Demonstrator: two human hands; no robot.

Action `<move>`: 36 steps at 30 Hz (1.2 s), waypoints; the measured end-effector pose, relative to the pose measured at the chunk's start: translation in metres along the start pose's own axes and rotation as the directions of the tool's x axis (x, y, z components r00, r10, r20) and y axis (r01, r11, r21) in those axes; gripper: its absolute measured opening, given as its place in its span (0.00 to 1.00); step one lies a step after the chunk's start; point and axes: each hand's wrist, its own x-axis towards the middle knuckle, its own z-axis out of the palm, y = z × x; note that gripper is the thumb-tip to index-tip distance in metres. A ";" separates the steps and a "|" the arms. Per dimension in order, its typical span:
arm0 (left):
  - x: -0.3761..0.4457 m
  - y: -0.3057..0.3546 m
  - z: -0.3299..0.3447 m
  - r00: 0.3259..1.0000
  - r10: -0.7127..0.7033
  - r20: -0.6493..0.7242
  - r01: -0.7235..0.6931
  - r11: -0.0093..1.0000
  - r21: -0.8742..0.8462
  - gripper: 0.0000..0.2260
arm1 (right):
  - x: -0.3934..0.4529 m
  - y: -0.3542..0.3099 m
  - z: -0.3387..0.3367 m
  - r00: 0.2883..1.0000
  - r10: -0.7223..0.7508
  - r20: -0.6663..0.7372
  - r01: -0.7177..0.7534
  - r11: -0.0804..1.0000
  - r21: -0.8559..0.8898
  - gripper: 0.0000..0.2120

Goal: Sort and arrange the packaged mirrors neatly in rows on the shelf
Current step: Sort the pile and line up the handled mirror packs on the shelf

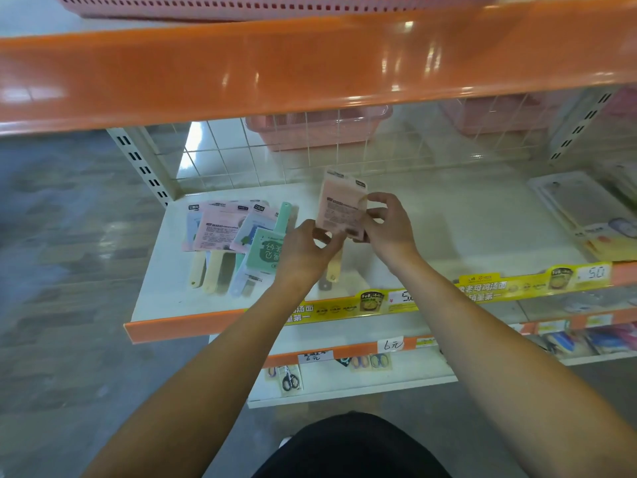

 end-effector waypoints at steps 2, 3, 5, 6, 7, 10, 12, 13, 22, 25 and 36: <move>0.002 -0.003 -0.001 0.998 0.037 -0.048 -0.034 0.997 0.063 0.21 | 0.001 -0.002 -0.002 0.999 -0.038 0.003 0.038 0.999 -0.038 0.15; 0.003 -0.003 -0.001 0.996 0.062 -0.057 -0.057 0.995 0.080 0.22 | 0.002 -0.002 -0.003 0.999 -0.052 0.001 0.052 0.997 -0.063 0.15; 0.003 -0.003 -0.003 0.994 0.100 -0.048 -0.097 0.993 0.066 0.23 | 0.003 -0.002 -0.005 0.997 -0.081 -0.009 0.080 0.993 -0.089 0.14; 0.002 -0.003 -0.004 0.993 0.112 -0.047 -0.111 0.993 0.040 0.25 | 0.003 -0.001 -0.006 0.995 -0.098 -0.007 0.097 0.990 -0.104 0.14; 0.002 -0.004 -0.005 0.991 0.125 -0.049 -0.124 0.992 0.019 0.26 | 0.003 -0.001 -0.007 0.994 -0.111 -0.005 0.110 0.987 -0.122 0.14; 0.002 -0.007 -0.004 0.986 0.168 -0.021 -0.167 0.985 0.044 0.20 | 0.003 0.005 -0.008 0.994 -0.108 -0.014 0.105 0.985 -0.134 0.15; 0.003 -0.007 -0.002 0.986 0.168 -0.011 -0.167 0.985 0.042 0.17 | 0.003 0.009 -0.008 0.994 -0.105 -0.019 0.102 0.985 -0.136 0.15; 0.003 -0.006 -0.001 0.986 0.166 -0.013 -0.165 0.986 0.029 0.17 | 0.003 0.011 -0.008 0.994 -0.109 -0.022 0.105 0.984 -0.144 0.15; -0.001 0.003 -0.002 0.984 0.171 -0.044 -0.171 0.985 -0.008 0.16 | 0.005 0.012 -0.007 0.996 -0.090 -0.011 0.088 0.988 -0.129 0.16; -0.001 0.010 0.001 0.989 0.149 -0.005 -0.149 0.988 -0.050 0.24 | 0.002 0.004 -0.003 0.996 -0.089 -0.013 0.089 0.996 -0.017 0.14; 0.001 0.010 0.006 0.984 0.082 0.161 -0.035 0.960 -0.276 0.11 | 0.008 0.000 -0.004 0.987 0.115 0.115 -0.117 0.993 0.018 0.17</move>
